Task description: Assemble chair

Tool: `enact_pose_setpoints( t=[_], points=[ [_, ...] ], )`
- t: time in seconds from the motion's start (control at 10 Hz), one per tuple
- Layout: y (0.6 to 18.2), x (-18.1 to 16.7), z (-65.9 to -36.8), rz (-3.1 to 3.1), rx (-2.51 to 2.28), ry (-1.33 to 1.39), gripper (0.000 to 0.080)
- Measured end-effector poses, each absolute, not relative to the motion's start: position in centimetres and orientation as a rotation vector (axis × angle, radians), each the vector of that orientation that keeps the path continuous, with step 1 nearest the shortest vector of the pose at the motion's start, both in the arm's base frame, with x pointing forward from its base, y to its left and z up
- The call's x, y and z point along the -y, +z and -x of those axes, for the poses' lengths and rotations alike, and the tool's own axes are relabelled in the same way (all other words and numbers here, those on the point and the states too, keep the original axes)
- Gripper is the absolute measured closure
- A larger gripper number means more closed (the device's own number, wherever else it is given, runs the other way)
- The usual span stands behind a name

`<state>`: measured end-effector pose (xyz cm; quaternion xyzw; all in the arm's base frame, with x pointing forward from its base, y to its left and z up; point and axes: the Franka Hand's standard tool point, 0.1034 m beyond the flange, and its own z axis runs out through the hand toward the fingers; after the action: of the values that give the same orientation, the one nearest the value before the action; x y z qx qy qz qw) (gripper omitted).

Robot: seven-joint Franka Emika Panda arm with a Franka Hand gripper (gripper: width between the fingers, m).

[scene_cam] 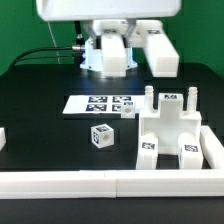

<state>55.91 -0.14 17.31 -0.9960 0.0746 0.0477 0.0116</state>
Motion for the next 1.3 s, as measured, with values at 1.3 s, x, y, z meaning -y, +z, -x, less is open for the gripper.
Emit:
enact_pose_setpoints(
  t=[1.3],
  points=[
    [14.0,-5.4,-55.0,3.136,-0.209,0.005,0.0515]
  ],
)
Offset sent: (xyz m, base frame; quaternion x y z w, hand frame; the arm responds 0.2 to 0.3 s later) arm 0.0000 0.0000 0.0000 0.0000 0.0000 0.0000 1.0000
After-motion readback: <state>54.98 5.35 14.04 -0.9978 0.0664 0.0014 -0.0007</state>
